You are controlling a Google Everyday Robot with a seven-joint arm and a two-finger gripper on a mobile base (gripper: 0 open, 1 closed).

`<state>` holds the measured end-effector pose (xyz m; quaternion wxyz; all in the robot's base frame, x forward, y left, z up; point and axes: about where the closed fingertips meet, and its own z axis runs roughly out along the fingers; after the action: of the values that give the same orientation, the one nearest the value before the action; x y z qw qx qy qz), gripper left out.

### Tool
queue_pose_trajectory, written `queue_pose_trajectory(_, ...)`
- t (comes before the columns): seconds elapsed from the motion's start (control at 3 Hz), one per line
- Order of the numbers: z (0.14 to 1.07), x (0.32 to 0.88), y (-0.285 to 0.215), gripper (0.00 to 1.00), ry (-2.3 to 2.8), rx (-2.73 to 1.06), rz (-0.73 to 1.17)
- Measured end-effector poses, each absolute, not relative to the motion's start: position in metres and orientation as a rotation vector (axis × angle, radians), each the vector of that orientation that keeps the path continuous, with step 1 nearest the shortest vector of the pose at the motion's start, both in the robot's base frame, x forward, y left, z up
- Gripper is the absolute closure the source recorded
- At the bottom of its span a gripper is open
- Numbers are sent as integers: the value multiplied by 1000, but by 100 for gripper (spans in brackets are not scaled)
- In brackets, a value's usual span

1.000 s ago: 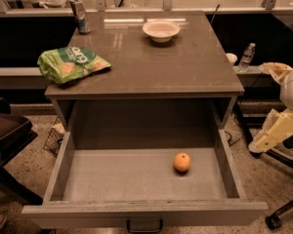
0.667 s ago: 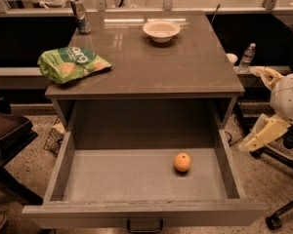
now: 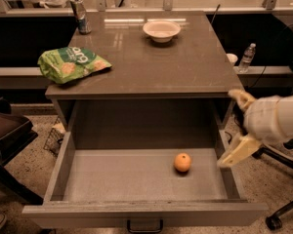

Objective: Pick orange from top drawer and place on counter

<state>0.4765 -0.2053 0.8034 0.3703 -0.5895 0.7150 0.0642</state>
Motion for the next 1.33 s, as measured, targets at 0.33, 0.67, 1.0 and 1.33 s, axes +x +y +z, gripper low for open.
queue_pose_trajectory(0.33,713,480,-170,0,1844,-1539,299)
queue_pose_trajectory(0.67,660,488,-145,0,1846,-1571,390)
queue_pose_trajectory(1.0,638,491,-134,0,1843,-1584,435)
queue_pose_trajectory(1.33,619,487,-127,18,1855,-1610,456)
